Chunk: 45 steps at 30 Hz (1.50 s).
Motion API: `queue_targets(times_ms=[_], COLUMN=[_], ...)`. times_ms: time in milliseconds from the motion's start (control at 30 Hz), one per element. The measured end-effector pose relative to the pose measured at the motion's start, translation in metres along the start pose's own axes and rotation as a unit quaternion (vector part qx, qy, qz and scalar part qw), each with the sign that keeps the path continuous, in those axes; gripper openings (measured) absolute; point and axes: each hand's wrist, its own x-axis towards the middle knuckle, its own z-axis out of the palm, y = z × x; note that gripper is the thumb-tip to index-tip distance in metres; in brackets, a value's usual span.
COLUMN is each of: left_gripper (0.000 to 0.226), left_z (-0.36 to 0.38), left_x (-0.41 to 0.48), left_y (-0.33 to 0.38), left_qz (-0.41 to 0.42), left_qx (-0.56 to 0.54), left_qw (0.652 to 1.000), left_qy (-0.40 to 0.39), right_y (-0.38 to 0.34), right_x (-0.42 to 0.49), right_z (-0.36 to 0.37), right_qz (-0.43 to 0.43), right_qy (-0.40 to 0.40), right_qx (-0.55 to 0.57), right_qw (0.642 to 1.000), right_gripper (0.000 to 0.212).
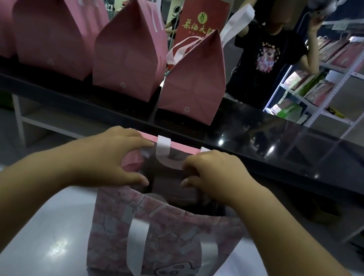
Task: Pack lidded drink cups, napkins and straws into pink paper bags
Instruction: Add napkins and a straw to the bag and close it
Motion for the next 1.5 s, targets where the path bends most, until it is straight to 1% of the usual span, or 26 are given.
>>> queue_targets(times_ms=[67, 167, 233, 300, 367, 400, 433, 500, 567, 600, 633, 700, 767, 800, 867, 933, 1000, 1067, 1133, 1200, 1333, 1400, 1500], left_gripper=[0.074, 0.068, 0.056, 0.045, 0.041, 0.043, 0.047, 0.059, 0.073, 0.08, 0.087, 0.098, 0.101, 0.097, 0.076, 0.054, 0.043, 0.036, 0.028, 0.022, 0.023, 0.029, 0.037], left_z=[0.002, 0.002, 0.002, 0.002, 0.003, 0.003, 0.003, 0.004, 0.007, 0.009, 0.011, 0.014, 0.013, 0.012, 0.01, 0.007, 0.008, 0.01, 0.016, 0.021, 0.028, 0.03, 0.031], left_x=[0.0, -0.001, -0.001, -0.003, -0.005, -0.007, -0.009, -0.013, -0.017, -0.019, -0.022, -0.027, -0.03, -0.03, -0.028, -0.024, -0.02, -0.017, -0.017, -0.018, -0.016, -0.016, -0.018], left_y=[0.0, 0.001, 0.003, 0.005, 0.007, 0.009, 0.011, 0.014, 0.015, 0.013, 0.012, 0.009, 0.008, 0.009, 0.011, 0.014, 0.017, 0.02, 0.023, 0.025, 0.025, 0.023, 0.021], left_qz=[0.008, 0.012, 0.018, 0.023, 0.026, 0.027, 0.024, 0.01, -0.012, -0.025, -0.039, -0.062, -0.074, -0.075, -0.073, -0.071, -0.068, -0.067, -0.059, -0.057, -0.068, -0.059, -0.038], left_qx=[-0.001, 0.009, 0.01, 0.005, -0.01, -0.021, -0.035, -0.067, -0.092, -0.099, -0.1, -0.095, -0.098, -0.103, -0.109, -0.106, -0.102, -0.09, -0.062, -0.043, -0.015, 0.05, 0.151], left_qw=[0.999, 0.998, 0.997, 0.996, 0.992, 0.99, 0.987, 0.983, 0.983, 0.985, 0.987, 0.991, 0.992, 0.992, 0.991, 0.991, 0.991, 0.993, 0.996, 0.997, 0.998, 0.997, 0.984], left_qy=[0.032, 0.064, 0.074, 0.087, 0.12, 0.139, 0.155, 0.173, 0.158, 0.14, 0.117, 0.066, 0.021, 0.002, -0.024, -0.037, -0.045, -0.041, -0.02, -0.004, 0.005, 0.027, 0.082], right_y=[0.0, 0.0, 0.002, 0.006, 0.012, 0.015, 0.016, 0.017, 0.018, 0.018, 0.017, 0.016, 0.016, 0.015, 0.015, 0.012, 0.009, 0.006, 0.003, 0.002, 0.0, 0.001, 0.004], right_x=[-0.008, -0.027, -0.039, -0.05, -0.061, -0.067, -0.072, -0.083, -0.092, -0.096, -0.099, -0.103, -0.104, -0.103, -0.1, -0.096, -0.093, -0.089, -0.085, -0.081, -0.078, -0.077, -0.077], right_z=[-0.005, -0.012, -0.011, -0.009, -0.005, -0.003, -0.001, 0.004, 0.009, 0.011, 0.012, 0.014, 0.014, 0.013, 0.011, 0.007, 0.004, 0.003, 0.004, 0.005, 0.007, 0.009, 0.01], right_qz=[0.006, 0.031, 0.057, 0.092, 0.13, 0.147, 0.164, 0.196, 0.219, 0.224, 0.226, 0.223, 0.204, 0.196, 0.186, 0.186, 0.188, 0.181, 0.161, 0.145, 0.151, 0.15, 0.143], right_qy=[0.028, 0.104, 0.165, 0.215, 0.246, 0.248, 0.238, 0.197, 0.143, 0.113, 0.079, 0.014, -0.034, -0.048, -0.054, -0.045, -0.03, -0.008, 0.011, 0.016, 0.014, 0.022, 0.044], right_qx=[0.056, 0.151, 0.163, 0.152, 0.152, 0.155, 0.16, 0.174, 0.204, 0.232, 0.268, 0.34, 0.374, 0.38, 0.391, 0.379, 0.325, 0.262, 0.201, 0.177, 0.198, 0.163, 0.09], right_qw=[0.998, 0.983, 0.971, 0.96, 0.948, 0.945, 0.944, 0.945, 0.944, 0.94, 0.933, 0.914, 0.904, 0.903, 0.9, 0.905, 0.926, 0.948, 0.966, 0.973, 0.968, 0.975, 0.985], right_gripper=[0.033, 0.021, 0.015, 0.014, 0.02, 0.025, 0.033, 0.055, 0.08, 0.088, 0.091, 0.082, 0.071, 0.065, 0.046, 0.026, 0.02, 0.023, 0.033, 0.039, 0.039, 0.039, 0.037])
